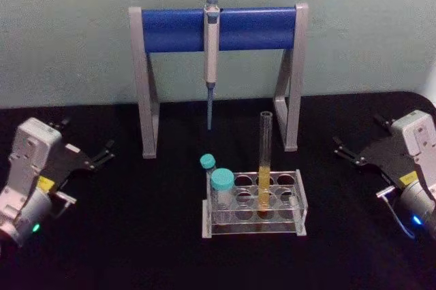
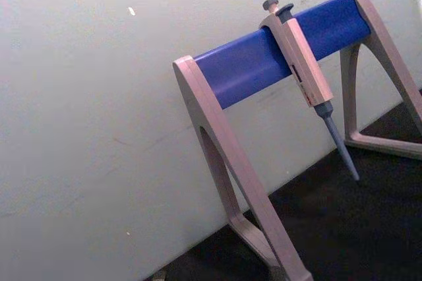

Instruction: Pick up the test tube from the test tube rack, shake it, then place it back into the test tube rack.

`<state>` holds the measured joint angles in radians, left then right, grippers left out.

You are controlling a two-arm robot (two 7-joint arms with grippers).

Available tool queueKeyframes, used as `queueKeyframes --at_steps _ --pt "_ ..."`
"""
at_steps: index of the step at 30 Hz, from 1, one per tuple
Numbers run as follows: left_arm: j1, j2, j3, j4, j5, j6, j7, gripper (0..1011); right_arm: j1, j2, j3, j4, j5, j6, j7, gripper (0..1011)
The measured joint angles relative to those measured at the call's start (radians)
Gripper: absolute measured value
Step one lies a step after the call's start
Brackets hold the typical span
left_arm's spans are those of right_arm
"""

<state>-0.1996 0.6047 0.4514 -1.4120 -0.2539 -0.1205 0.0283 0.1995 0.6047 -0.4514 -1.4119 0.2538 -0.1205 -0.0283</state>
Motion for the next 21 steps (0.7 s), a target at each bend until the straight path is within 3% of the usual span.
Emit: queueKeyframes --at_steps 21 --pt "0.0 0.0 0.0 0.0 0.0 0.0 0.0 1009 -0.004 -0.005 0.006 -0.006 -0.001 0.003 0.007 1000"
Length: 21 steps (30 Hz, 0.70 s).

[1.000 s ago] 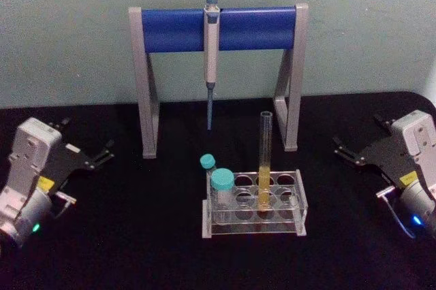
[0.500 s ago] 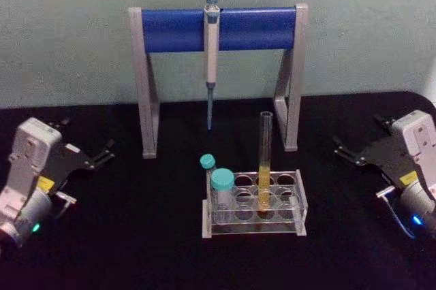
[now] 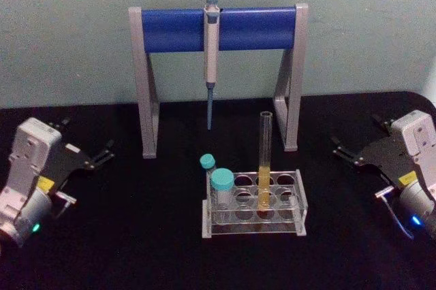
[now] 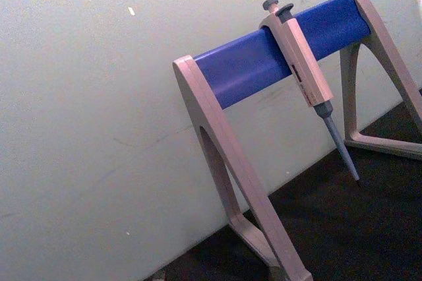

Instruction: Pick up the test tube from the test tube rack, shake it, then place it back into the test tube rack.

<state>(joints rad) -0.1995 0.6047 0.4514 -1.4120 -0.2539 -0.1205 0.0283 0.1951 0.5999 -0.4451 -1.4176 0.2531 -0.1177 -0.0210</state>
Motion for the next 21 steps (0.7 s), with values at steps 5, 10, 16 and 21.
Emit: queueKeyframes --at_steps 5,10,16,21 --pt "0.0 0.0 0.0 0.0 0.0 0.0 0.0 1009 -0.013 -0.01 0.013 -0.023 0.007 0.009 0.025 1000" --pt "0.0 0.0 0.0 0.0 0.0 0.0 0.0 1010 -0.026 -0.02 0.022 -0.047 0.031 0.016 0.061 1000" --pt "0.0 0.0 0.0 0.0 0.0 0.0 0.0 1010 -0.045 -0.034 0.032 -0.081 0.081 0.031 0.127 1000" --pt "0.0 0.0 0.0 0.0 0.0 0.0 0.0 1010 -0.059 -0.04 0.041 -0.106 0.128 0.057 0.183 1000"
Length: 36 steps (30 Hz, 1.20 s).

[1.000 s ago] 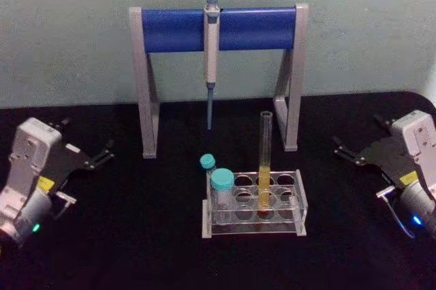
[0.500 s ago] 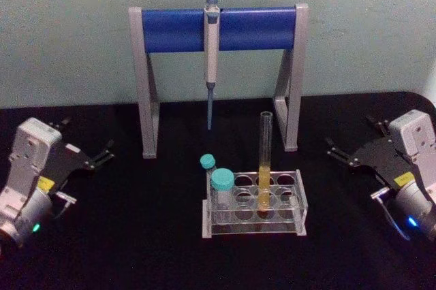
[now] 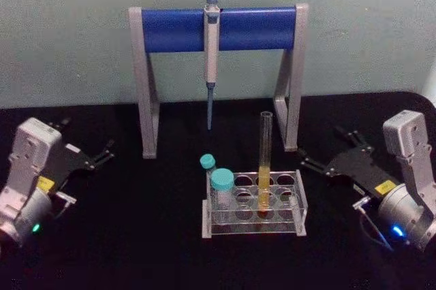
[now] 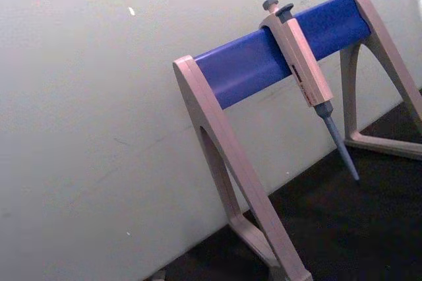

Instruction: Pick up the test tube from the test tube rack, shake it, then place it back into the test tube rack.

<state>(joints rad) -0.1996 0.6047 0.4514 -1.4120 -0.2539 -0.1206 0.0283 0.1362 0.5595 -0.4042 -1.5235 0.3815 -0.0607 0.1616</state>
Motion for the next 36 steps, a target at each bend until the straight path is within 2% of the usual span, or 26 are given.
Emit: queueKeyframes --at_steps 10,15,18,24,36 --pt "0.0 0.0 0.0 0.0 0.0 0.0 0.0 1010 -0.018 -0.002 0.024 -0.04 0.097 0.069 0.137 1000" --pt "0.0 0.0 0.0 0.0 0.0 0.0 0.0 1010 -0.018 -0.001 0.03 -0.047 0.12 0.094 0.179 1000" --pt "0.0 0.0 0.0 0.0 0.0 0.0 0.0 1010 -0.005 -0.006 0.034 -0.045 0.141 0.128 0.217 1000" --pt "0.0 0.0 0.0 0.0 0.0 0.0 0.0 1010 0.028 -0.02 0.029 -0.022 0.147 0.164 0.259 1000" --pt "0.0 0.0 0.0 0.0 0.0 0.0 0.0 1010 0.144 -0.063 -0.02 0.079 0.142 0.21 0.335 1000"
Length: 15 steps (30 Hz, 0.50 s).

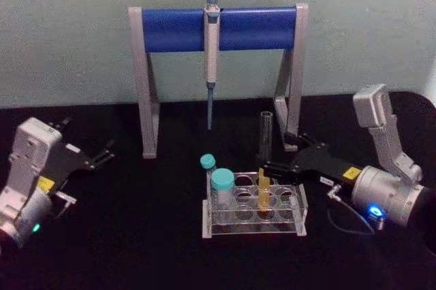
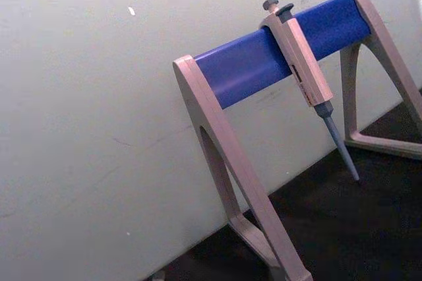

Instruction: Pick up the test tube from the test tube rack, shake it, then place it back into the test tube rack.

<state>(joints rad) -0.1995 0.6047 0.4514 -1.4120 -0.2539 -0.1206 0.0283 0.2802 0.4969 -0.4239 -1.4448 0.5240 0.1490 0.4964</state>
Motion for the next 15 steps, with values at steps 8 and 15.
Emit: queueKeyframes --at_steps 8,15 --pt "0.0 0.0 0.0 0.0 0.0 0.0 0.0 1010 0.046 -0.021 -0.02 0.053 0.007 0.007 0.023 1000" --pt "0.0 0.0 0.0 0.0 0.0 0.0 0.0 1010 0.076 -0.042 -0.027 0.096 0.033 0.013 0.036 1000"
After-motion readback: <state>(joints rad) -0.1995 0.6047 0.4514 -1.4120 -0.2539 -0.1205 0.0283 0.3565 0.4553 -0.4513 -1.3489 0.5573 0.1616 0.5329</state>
